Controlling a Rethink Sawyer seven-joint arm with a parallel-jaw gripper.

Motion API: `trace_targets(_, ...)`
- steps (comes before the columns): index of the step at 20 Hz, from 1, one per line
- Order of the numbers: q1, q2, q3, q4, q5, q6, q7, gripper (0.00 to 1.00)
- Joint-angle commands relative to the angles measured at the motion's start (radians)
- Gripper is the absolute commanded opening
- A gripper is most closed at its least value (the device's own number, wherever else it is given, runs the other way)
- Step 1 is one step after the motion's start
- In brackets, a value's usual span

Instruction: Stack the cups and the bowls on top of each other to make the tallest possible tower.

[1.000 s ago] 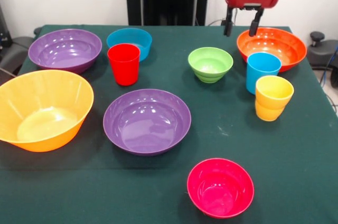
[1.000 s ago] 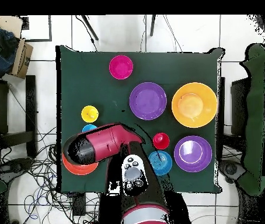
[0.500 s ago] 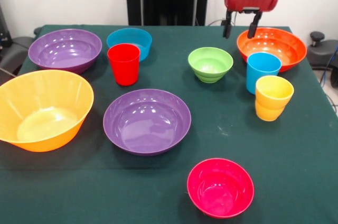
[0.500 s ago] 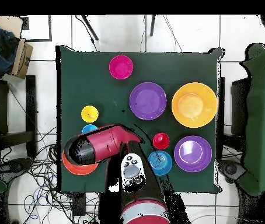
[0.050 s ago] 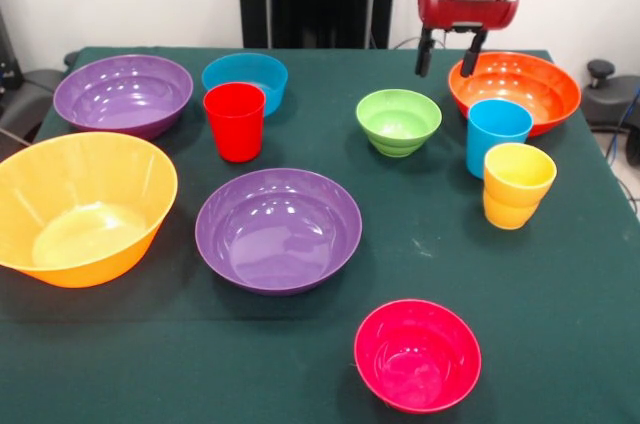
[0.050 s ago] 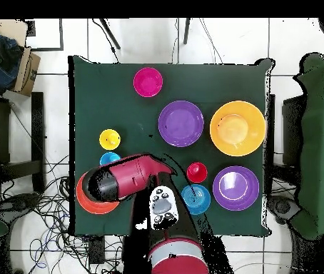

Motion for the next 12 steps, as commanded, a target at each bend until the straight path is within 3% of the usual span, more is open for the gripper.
trace_targets(1,0.021,0.052,0.009,-0.038,-0.042,-0.025,0.046,1.00)
trace_targets(12,0.055,0.043,0.001,-0.021,-0.031,-0.021,0.061,1.00)
